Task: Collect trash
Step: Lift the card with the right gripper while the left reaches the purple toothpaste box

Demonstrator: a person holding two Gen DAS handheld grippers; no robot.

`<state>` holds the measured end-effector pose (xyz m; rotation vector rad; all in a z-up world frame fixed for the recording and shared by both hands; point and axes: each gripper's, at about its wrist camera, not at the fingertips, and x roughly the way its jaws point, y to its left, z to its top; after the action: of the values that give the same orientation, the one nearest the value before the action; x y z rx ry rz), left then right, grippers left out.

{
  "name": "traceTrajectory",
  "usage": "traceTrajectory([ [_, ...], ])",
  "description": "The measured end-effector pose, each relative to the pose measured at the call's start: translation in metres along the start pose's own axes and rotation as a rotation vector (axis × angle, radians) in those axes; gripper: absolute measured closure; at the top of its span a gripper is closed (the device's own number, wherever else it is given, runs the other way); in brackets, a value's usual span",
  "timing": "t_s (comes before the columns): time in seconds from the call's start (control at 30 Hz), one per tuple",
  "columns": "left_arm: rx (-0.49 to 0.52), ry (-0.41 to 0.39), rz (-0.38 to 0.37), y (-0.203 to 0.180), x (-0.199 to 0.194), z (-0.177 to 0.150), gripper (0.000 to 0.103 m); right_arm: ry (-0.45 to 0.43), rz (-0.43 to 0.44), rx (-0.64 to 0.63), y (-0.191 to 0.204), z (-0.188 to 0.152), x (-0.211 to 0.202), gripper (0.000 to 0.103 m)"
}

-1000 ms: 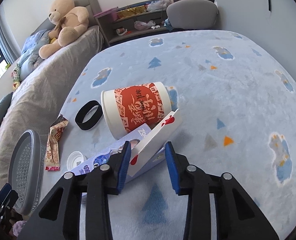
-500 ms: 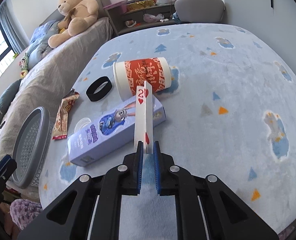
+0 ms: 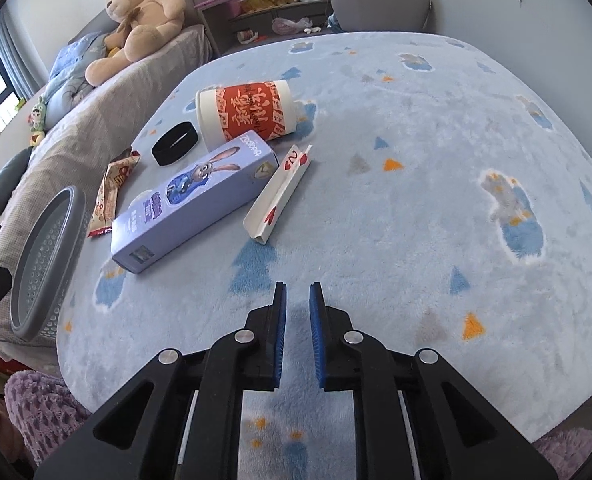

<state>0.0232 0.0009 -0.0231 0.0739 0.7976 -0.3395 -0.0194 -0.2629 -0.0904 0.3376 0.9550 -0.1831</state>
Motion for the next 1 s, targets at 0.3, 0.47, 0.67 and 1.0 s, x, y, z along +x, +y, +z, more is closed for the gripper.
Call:
traceTrajectory([
  [0.3, 0.028, -0.002, -0.011, -0.015, 0.001, 0.002, 0.039, -0.046, 0.001, -0.012, 0.013, 0.036, 0.012, 0.064],
  [0.47, 0.028, 0.011, -0.013, -0.015, 0.007, 0.002, 0.039, -0.019, 0.002, -0.014, 0.019, 0.049, 0.03, 0.062],
  [0.67, 0.023, 0.028, -0.018, -0.012, 0.017, 0.002, 0.039, -0.011, -0.096, -0.039, 0.024, 0.052, 0.043, 0.062],
  [1.0, 0.033, 0.045, -0.036, -0.019, 0.031, 0.008, 0.039, 0.003, -0.09, -0.054, 0.022, 0.057, 0.055, 0.082],
])
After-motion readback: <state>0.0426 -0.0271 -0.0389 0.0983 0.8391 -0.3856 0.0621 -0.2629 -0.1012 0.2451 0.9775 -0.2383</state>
